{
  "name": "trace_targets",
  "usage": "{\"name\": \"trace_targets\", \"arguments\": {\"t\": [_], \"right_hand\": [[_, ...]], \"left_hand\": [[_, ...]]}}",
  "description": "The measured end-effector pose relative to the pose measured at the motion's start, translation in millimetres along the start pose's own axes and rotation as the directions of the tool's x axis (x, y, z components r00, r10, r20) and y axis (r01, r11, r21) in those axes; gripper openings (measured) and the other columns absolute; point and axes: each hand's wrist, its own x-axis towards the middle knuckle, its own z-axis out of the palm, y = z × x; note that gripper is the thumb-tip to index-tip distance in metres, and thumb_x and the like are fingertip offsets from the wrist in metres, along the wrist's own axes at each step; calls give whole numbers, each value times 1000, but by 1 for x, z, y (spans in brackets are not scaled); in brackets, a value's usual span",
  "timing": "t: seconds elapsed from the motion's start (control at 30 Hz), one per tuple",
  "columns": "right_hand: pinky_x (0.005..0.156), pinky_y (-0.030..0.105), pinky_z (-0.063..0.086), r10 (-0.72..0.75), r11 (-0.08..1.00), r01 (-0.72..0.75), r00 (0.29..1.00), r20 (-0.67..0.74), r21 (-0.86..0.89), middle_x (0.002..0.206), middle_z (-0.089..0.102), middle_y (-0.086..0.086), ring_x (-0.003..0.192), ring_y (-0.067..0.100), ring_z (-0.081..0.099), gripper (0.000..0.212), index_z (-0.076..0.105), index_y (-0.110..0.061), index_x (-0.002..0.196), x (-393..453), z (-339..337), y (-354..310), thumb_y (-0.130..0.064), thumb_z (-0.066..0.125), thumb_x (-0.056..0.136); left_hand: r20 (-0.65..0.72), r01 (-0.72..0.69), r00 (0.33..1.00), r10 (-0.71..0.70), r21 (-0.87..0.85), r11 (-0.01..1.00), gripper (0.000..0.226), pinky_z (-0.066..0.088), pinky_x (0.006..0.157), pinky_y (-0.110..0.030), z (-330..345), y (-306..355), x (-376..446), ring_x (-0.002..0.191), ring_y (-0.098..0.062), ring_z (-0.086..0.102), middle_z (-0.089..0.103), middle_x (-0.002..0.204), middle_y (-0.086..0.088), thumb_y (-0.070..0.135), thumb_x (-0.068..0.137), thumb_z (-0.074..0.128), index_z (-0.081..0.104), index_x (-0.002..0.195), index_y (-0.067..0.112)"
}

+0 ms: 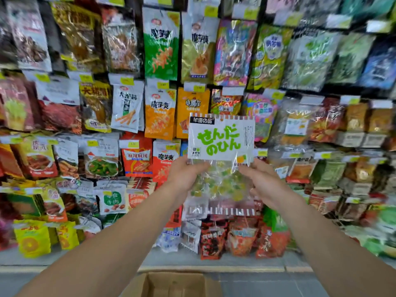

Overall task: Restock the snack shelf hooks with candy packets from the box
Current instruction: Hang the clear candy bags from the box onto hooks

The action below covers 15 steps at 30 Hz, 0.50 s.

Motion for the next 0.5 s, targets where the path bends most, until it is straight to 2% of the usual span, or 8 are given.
{"name": "trace_targets", "arguments": {"t": [0.1, 0.13, 0.2, 0.27, 0.33, 0.37, 0.43, 0.5], "right_hand": [[72, 33, 42, -80, 997, 80, 996, -32, -3, 110, 64, -5, 94, 9, 60, 7, 60, -31, 97, -5, -43, -15, -25, 63, 95], [65, 29, 42, -102, 995, 102, 993, -54, -2, 107, 66, -2, 87, 10, 62, 8, 60, -29, 95, -5, -56, -21, -22, 62, 95], [60, 25, 45, -149, 989, 148, 986, -76, -23, 104, 67, 1, 82, 11, 64, 6, 59, -25, 96, -8, -93, -33, -19, 61, 96], [70, 29, 49, -160, 987, 156, 983, -86, -46, 108, 67, 7, 90, 19, 67, 7, 57, -22, 98, -7, -119, -44, -24, 63, 94], [82, 38, 51, -176, 983, 168, 979, -100, -79, 114, 64, 18, 101, 33, 66, 24, 55, -20, 99, -3, -148, -53, -37, 68, 88], [88, 45, 53, -182, 981, 173, 979, -96, -92, 115, 64, 17, 103, 34, 65, 30, 56, -18, 103, 0, -168, -58, -39, 68, 86], [95, 50, 51, -209, 977, 204, 974, -87, -62, 116, 65, 11, 106, 28, 64, 27, 57, -16, 111, 2, -193, -71, -30, 67, 91], [99, 49, 49, -220, 975, 219, 972, -82, -26, 119, 66, 4, 111, 24, 62, 24, 58, -19, 116, 6, -217, -79, -24, 65, 94]], "left_hand": [[19, -55, 998, 55, -2, 998, 14, 40, 49, -22, 46, 16, -2, 64, -16, 61, 73, 86, -8, 15, 82, 75, 69, 96, 15], [15, -65, 998, 65, -1, 998, 20, 39, 50, -23, 61, 23, -2, 68, -18, 60, 73, 94, -13, 18, 82, 76, 69, 100, 14], [21, -95, 995, 95, 9, 995, 30, 39, 50, -24, 100, 38, -4, 73, -18, 58, 72, 102, -11, 23, 80, 77, 66, 107, 13], [32, -136, 990, 136, 5, 991, 16, 40, 48, -22, 128, 52, -4, 69, -17, 59, 73, 96, -5, 19, 83, 75, 68, 98, 17], [49, -172, 984, 172, -1, 985, 10, 40, 43, -17, 154, 66, -3, 62, -12, 60, 73, 85, 0, 14, 85, 72, 69, 93, 19], [62, -191, 980, 190, 7, 982, 11, 43, 45, -17, 170, 75, -2, 63, -11, 62, 73, 83, 2, 14, 86, 72, 70, 95, 18], [94, -215, 973, 211, 33, 976, 17, 54, 64, -26, 193, 87, 2, 80, -16, 69, 75, 90, 3, 17, 85, 73, 72, 102, 18], [115, -240, 966, 231, 71, 968, 19, 55, 80, -37, 213, 97, 10, 93, -20, 70, 75, 99, 1, 23, 84, 75, 72, 102, 24]]}}
